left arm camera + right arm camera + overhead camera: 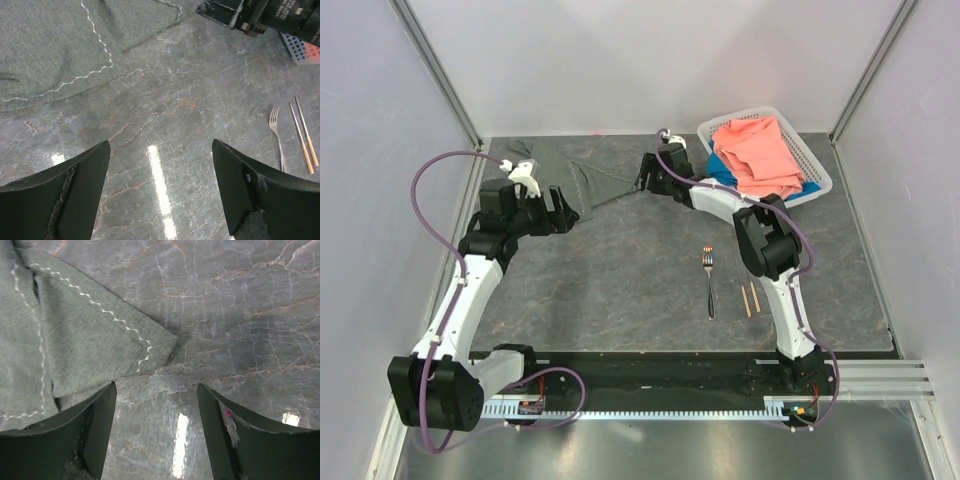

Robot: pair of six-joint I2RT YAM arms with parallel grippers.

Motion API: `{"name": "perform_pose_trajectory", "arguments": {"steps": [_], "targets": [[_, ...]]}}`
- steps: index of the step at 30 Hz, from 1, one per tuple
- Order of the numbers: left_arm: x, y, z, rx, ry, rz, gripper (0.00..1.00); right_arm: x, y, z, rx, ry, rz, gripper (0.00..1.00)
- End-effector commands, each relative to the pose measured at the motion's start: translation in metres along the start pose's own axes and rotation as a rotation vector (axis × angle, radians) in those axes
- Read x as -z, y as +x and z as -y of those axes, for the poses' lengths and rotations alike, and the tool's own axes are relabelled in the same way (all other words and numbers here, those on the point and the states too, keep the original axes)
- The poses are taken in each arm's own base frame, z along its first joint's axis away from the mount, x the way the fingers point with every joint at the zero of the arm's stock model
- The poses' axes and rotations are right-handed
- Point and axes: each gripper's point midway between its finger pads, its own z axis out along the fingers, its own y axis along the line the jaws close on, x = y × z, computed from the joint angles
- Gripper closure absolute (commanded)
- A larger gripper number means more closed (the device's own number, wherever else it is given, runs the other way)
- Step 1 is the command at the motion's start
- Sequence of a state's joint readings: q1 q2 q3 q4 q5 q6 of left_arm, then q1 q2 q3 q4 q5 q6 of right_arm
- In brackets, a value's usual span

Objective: Fold the napkin, place the utensils inside, and roll it up
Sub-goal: Move the napkin to the centre of the board

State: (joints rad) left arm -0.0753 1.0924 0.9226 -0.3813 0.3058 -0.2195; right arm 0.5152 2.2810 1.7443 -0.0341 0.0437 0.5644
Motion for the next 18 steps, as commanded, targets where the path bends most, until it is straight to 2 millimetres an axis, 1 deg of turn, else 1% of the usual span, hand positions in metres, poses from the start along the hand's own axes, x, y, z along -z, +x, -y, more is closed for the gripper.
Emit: {"name": "perform_pose_trajectory", "arguments": {"steps": [1, 2, 3, 4, 5, 6, 8, 9, 11, 12, 13, 14, 16, 18], "targets": [[-0.001, -0.010, 0.004, -0.043, 0.008, 0.013, 0.10, -0.011, -0.012, -0.010, -0.025, -0.001, 0.038, 0.26], [-0.001, -0.010, 0.004, -0.044, 0.008, 0.012, 0.10, -0.018, -0.007, -0.004, -0.028, 0.010, 0.032, 0.26], [-0.001, -0.010, 0.004, -0.046, 0.004, 0.011, 0.10, -0.020, -0.010, -0.006, -0.028, 0.007, 0.040, 0.27], [-0.002, -0.010, 0.003, -0.044, 0.002, 0.010, 0.10, -0.022, -0.010, -0.005, -0.031, 0.010, 0.040, 0.27], [-0.002, -0.009, 0.002, -0.044, -0.004, 0.011, 0.10, -0.028, -0.004, -0.001, -0.038, 0.024, 0.036, 0.27], [-0.002, -0.009, 0.001, -0.045, -0.010, 0.012, 0.10, -0.030, -0.009, -0.004, -0.042, 0.019, 0.046, 0.27], [0.000, -0.011, 0.000, -0.048, -0.016, 0.018, 0.10, -0.037, -0.005, -0.001, -0.053, 0.027, 0.043, 0.27], [0.000, -0.011, 0.000, -0.048, -0.019, 0.020, 0.10, -0.039, -0.009, -0.004, -0.067, 0.019, 0.048, 0.27], [0.002, -0.012, 0.001, -0.052, -0.019, 0.027, 0.10, -0.047, -0.002, -0.006, -0.077, 0.009, 0.036, 0.27], [0.002, -0.013, 0.001, -0.052, -0.019, 0.029, 0.10, -0.048, -0.005, -0.013, -0.087, -0.010, 0.037, 0.27], [0.002, -0.013, 0.000, -0.054, -0.022, 0.031, 0.10, -0.050, -0.004, -0.015, -0.093, -0.016, 0.034, 0.27], [0.003, -0.014, 0.001, -0.058, -0.021, 0.035, 0.10, -0.055, 0.003, -0.016, -0.094, -0.016, 0.023, 0.27], [0.003, -0.014, 0.000, -0.062, -0.028, 0.035, 0.10, -0.056, 0.001, -0.020, -0.106, -0.023, 0.028, 0.27], [0.005, -0.014, 0.001, -0.069, -0.031, 0.040, 0.10, -0.058, 0.007, -0.022, -0.111, -0.020, 0.023, 0.28]]}}
